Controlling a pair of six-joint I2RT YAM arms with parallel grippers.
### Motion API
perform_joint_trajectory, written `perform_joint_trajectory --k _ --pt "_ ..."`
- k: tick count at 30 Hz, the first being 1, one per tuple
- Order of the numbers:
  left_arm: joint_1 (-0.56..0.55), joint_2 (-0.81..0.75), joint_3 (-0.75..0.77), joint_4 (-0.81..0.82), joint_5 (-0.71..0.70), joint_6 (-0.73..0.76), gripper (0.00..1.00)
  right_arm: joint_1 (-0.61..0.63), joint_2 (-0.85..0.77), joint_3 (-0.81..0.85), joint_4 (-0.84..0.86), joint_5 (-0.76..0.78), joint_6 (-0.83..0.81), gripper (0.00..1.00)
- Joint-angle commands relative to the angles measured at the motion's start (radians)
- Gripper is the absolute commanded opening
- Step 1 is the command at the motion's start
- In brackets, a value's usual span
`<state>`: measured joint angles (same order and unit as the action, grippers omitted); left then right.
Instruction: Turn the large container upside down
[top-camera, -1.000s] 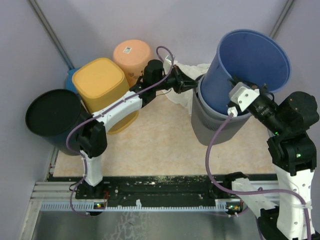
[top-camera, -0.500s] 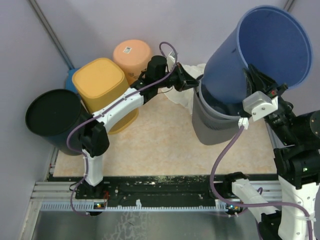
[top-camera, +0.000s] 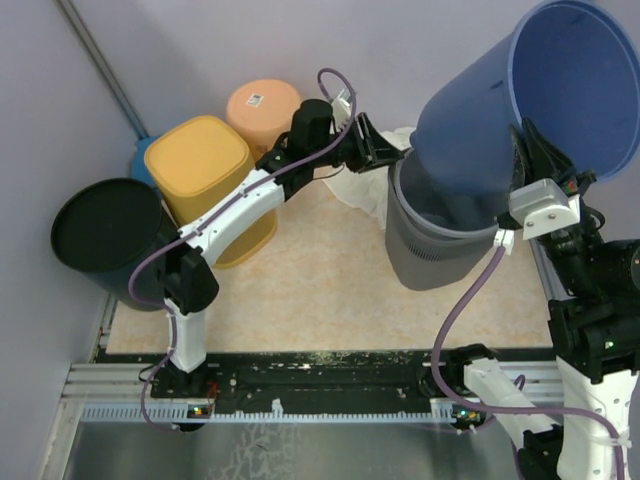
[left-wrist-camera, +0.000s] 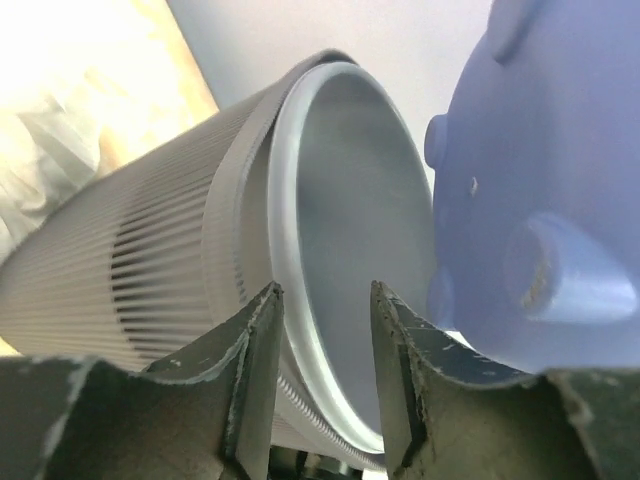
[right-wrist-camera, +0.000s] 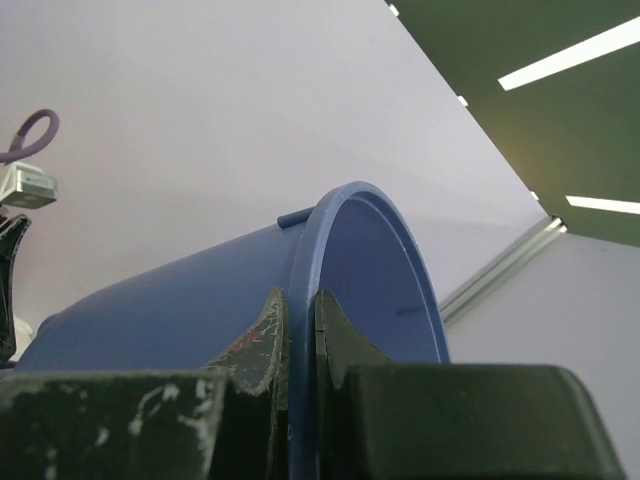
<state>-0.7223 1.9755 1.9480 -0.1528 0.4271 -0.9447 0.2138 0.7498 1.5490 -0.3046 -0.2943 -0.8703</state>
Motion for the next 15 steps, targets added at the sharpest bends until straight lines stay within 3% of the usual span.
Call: perform_joint_trajectory --k 1,9,15 --pt "-0.006 -0.054 0.060 -0.011 -0.036 0.103 0.49 0.004 -0.030 -0.017 0.238 0.094 0.021 0.00" --pt "-0.010 -0.147 0.028 -0.086 -0.032 0.244 0.55 0.003 -0.047 -0.041 0.293 0.114 0.084 0.00" --pt "-0.038 -0.354 -0.291 -0.092 -0.015 0.426 0.57 0.004 -0.071 -0.045 0.362 0.138 0.127 0.00"
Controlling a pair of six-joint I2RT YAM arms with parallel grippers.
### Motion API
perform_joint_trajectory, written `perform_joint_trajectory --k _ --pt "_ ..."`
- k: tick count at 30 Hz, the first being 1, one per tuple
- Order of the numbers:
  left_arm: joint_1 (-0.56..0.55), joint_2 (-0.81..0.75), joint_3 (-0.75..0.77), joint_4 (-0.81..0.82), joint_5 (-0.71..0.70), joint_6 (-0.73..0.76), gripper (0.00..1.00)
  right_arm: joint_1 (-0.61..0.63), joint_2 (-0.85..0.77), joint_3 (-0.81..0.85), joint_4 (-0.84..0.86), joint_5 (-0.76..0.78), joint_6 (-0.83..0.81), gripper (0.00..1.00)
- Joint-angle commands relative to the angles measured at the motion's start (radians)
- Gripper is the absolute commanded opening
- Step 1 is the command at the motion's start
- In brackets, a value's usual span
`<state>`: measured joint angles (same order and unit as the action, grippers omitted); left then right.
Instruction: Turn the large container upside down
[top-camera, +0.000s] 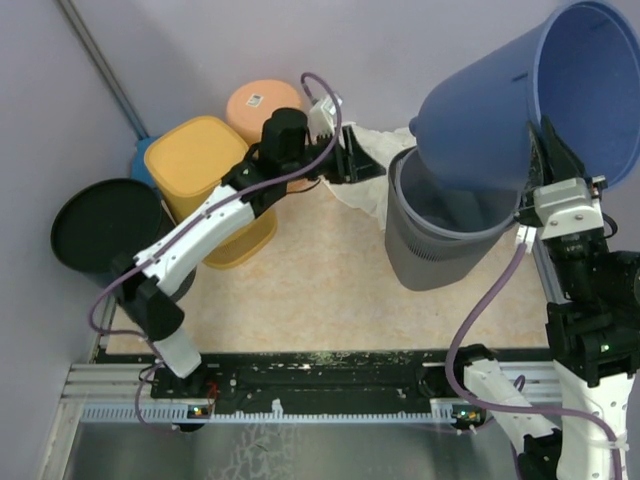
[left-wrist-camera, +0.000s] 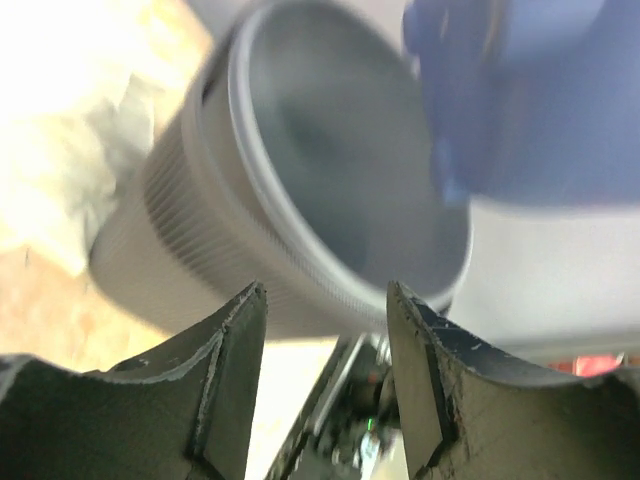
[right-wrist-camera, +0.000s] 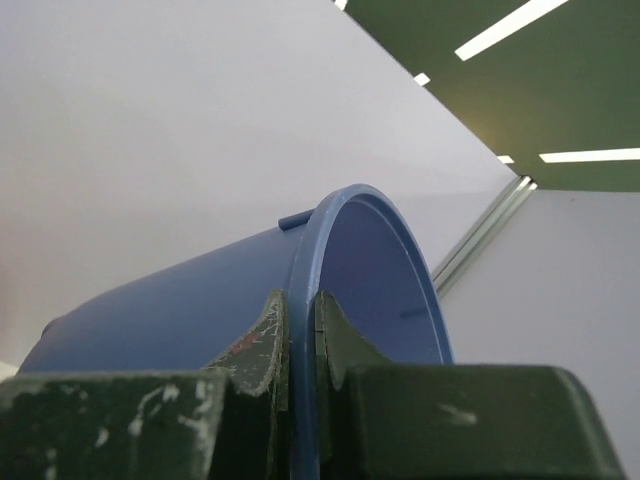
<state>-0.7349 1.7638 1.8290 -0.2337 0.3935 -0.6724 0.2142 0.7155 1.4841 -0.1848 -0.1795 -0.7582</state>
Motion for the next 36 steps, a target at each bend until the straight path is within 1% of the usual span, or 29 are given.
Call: perform_joint_trajectory --k 1,4,7,9,11,14,16,19,23,26,29,32,36 --pt "-0.031 -0.188 -0.239 0.011 0.024 0.171 0.59 0.004 -0.038 0.019 0.251 0.022 0.024 0.00" --pt "-0.062 -0.273 -0.371 0.012 0.041 0.229 0.61 0.003 -0.039 0.023 0.268 0.008 0.064 0.00" --pt "-0.128 -0.279 -0.435 -0.003 0.070 0.270 0.62 0.003 -0.039 0.025 0.277 -0.009 0.108 0.00" --pt "-0.191 -0.269 -0.466 0.037 0.081 0.275 0.62 0.003 -0.039 0.026 0.280 -0.007 0.129 0.00" --pt "-0.257 -0.244 -0.496 0.115 0.100 0.267 0.62 0.004 -0.041 0.025 0.278 0.000 0.139 0.00" --pt "-0.370 -0.166 -0.487 0.189 0.090 0.290 0.62 0.004 -0.044 0.028 0.271 0.010 0.139 0.00" --pt "-0.404 -0.111 -0.487 0.266 0.082 0.292 0.64 0.004 -0.048 0.033 0.271 0.017 0.139 0.00" --pt "-0.416 -0.033 -0.491 0.391 0.078 0.259 0.70 0.003 -0.048 0.050 0.261 0.026 0.135 0.00" --pt "-0.411 0.066 -0.436 0.456 0.030 0.273 0.72 0.002 -0.045 0.079 0.229 0.038 0.121 0.00" --pt "-0.395 0.140 -0.372 0.487 0.031 0.284 0.73 0.002 -0.051 0.085 0.227 0.058 0.111 0.00" --pt "-0.366 0.237 -0.273 0.497 0.033 0.287 0.73 0.004 -0.062 0.078 0.248 0.077 0.105 0.00" --pt "-0.314 0.336 -0.163 0.512 0.053 0.244 0.73 0.004 -0.069 0.075 0.255 0.096 0.083 0.00" --pt "-0.254 0.475 0.037 0.480 0.037 0.243 0.75 0.003 -0.073 0.093 0.240 0.120 0.058 0.00"
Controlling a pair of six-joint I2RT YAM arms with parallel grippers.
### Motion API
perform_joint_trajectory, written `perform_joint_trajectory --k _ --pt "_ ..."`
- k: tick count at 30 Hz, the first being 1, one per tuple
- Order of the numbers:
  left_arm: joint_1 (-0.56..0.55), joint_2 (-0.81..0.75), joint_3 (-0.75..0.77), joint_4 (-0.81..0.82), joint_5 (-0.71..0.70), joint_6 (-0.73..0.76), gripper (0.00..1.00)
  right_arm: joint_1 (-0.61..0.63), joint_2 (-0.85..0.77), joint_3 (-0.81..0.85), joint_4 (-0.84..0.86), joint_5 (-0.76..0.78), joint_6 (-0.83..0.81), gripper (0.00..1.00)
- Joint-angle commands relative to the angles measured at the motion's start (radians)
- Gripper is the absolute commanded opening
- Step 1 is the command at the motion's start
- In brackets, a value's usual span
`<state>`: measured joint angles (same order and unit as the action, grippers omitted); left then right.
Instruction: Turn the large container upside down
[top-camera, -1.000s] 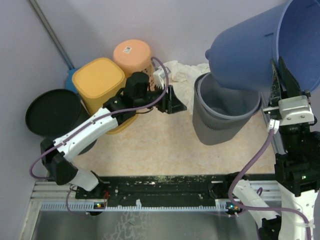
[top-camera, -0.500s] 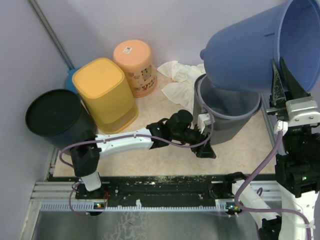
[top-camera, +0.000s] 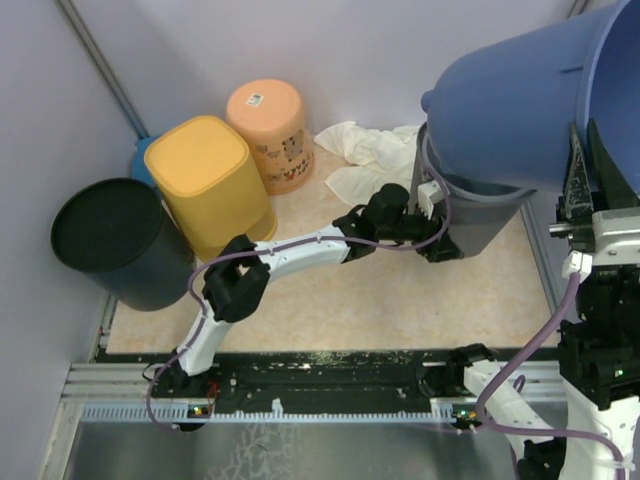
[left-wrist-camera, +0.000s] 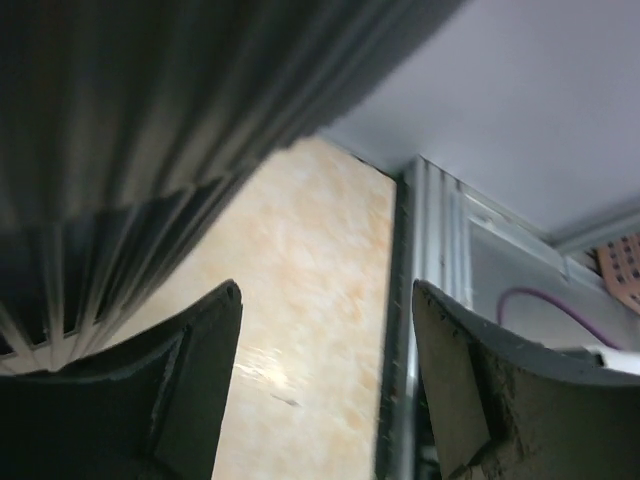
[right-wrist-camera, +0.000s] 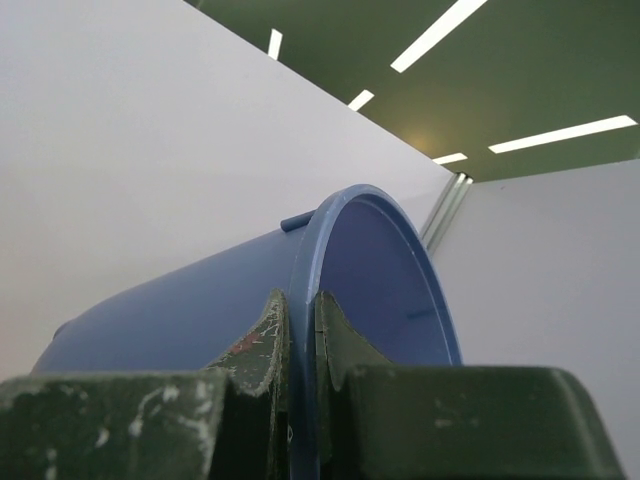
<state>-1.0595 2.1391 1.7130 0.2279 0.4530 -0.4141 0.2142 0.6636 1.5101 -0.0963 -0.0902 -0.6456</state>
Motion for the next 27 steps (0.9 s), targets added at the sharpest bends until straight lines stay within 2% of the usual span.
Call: perform_joint_trajectory --k 1,4,9,12,14,18,23,27 --pt "0.083 0.150 0.200 0.014 -0.025 -0.024 0.75 0.003 -0.024 0.067 0.153 0.031 -0.055 0.00" --pt "0.115 0.270 0.364 0.009 -0.035 -0.065 0.78 0.001 -0.028 0.068 0.158 0.033 -0.057 0.00" --pt "0.133 0.451 0.662 -0.027 -0.084 -0.094 0.89 0.002 -0.021 0.110 0.105 0.036 -0.047 0.00" --pt "0.148 0.448 0.696 -0.023 -0.070 -0.116 0.91 0.001 -0.022 0.128 0.055 0.034 -0.016 0.00" --pt "0.164 0.376 0.596 -0.022 -0.050 -0.105 0.94 0.002 -0.027 0.142 0.014 0.031 0.012 0.00" --pt "0.180 0.113 0.301 -0.001 -0.018 -0.068 0.97 0.001 -0.045 0.166 -0.050 0.023 0.084 0.00" --pt "0.176 -0.138 0.069 -0.178 0.016 -0.034 1.00 0.001 -0.080 0.169 -0.098 0.025 0.220 0.00" --pt "0.148 -0.369 -0.204 -0.224 0.006 -0.045 1.00 0.002 -0.078 0.185 -0.165 0.081 0.334 0.00"
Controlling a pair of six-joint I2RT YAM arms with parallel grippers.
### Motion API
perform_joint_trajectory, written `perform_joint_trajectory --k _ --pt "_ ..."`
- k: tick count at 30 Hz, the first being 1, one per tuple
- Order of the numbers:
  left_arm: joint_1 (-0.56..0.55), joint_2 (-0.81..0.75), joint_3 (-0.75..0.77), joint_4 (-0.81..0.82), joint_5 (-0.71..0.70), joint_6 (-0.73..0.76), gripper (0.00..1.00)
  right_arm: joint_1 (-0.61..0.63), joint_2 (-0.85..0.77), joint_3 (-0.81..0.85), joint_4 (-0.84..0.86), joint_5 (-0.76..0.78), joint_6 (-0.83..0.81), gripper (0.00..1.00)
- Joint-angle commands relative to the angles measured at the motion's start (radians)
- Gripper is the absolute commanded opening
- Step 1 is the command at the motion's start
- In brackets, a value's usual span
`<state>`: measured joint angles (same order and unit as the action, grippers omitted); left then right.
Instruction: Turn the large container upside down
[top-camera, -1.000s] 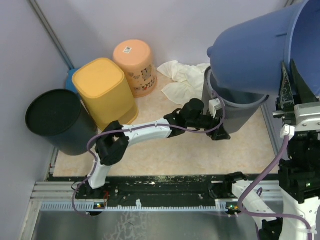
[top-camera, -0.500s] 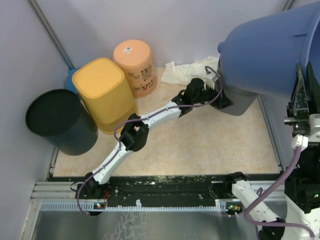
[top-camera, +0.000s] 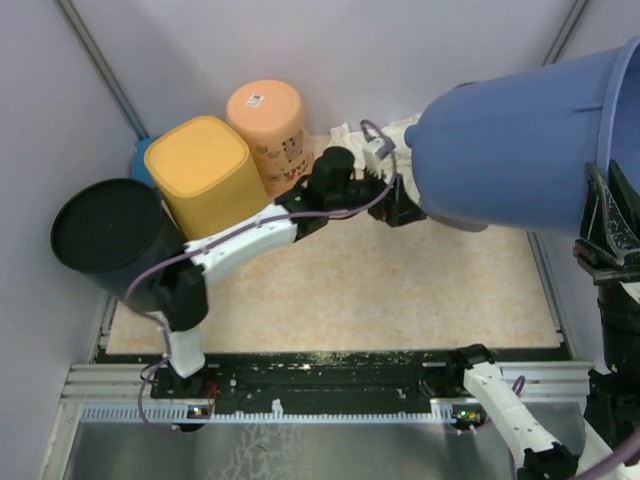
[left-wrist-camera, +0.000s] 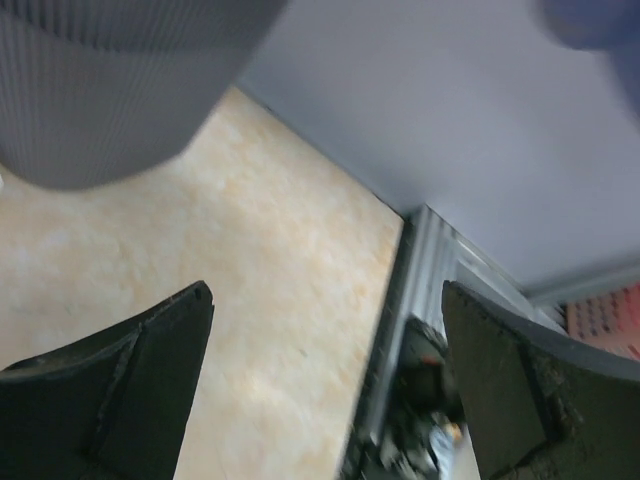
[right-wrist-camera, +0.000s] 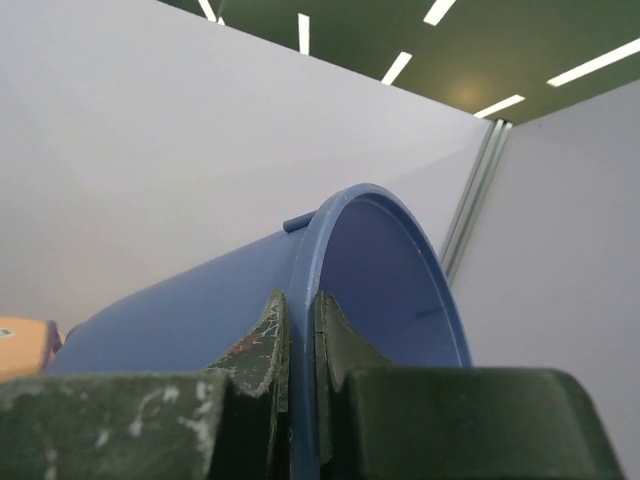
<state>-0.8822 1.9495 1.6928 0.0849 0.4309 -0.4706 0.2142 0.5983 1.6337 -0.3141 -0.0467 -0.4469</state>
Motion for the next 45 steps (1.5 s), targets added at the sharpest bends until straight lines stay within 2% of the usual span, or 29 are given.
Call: perform_joint_trajectory --k 1,4,7,12,16,20,26,31,34,36,40,45 --pt "-0.039 -0.237 -0.248 -0.089 0.019 0.006 1.00 0.001 -0.012 0.064 0.031 0.044 0.151 0.00" --pt "-0.069 -0.402 -0.390 -0.163 -0.053 -0.003 1.00 0.002 -0.014 0.062 -0.030 0.097 0.219 0.00" --pt "-0.075 -0.545 -0.454 -0.267 -0.154 -0.012 1.00 0.002 -0.025 0.044 -0.077 0.159 0.307 0.00" --pt "-0.074 -0.696 -0.383 -0.423 -0.311 0.009 1.00 0.001 -0.029 0.018 -0.267 0.243 0.462 0.00" --pt "-0.074 -0.721 -0.261 -0.509 -0.404 0.040 1.00 0.001 -0.057 -0.094 -0.323 0.175 0.580 0.00" --pt "-0.072 -0.706 -0.152 -0.567 -0.487 0.071 1.00 0.001 -0.112 -0.290 -0.226 0.035 0.804 0.00" --pt "-0.072 -0.706 -0.072 -0.544 -0.512 0.084 1.00 0.002 -0.150 -0.579 0.035 -0.156 1.103 0.00" --pt "-0.072 -0.720 -0.055 -0.521 -0.522 0.095 0.99 0.002 -0.120 -0.808 0.376 -0.292 1.419 0.00" --pt "-0.070 -0.725 -0.052 -0.516 -0.540 0.098 1.00 0.001 -0.076 -0.919 0.622 -0.325 1.600 0.00" --pt "-0.070 -0.724 -0.052 -0.514 -0.547 0.101 1.00 0.002 -0.045 -0.962 0.706 -0.326 1.680 0.00" --pt "-0.066 -0.715 -0.054 -0.521 -0.548 0.106 1.00 0.001 -0.006 -0.987 0.706 -0.316 1.723 0.00" --pt "-0.060 -0.695 -0.064 -0.525 -0.545 0.110 1.00 0.002 -0.022 -1.009 0.561 -0.265 1.698 0.00"
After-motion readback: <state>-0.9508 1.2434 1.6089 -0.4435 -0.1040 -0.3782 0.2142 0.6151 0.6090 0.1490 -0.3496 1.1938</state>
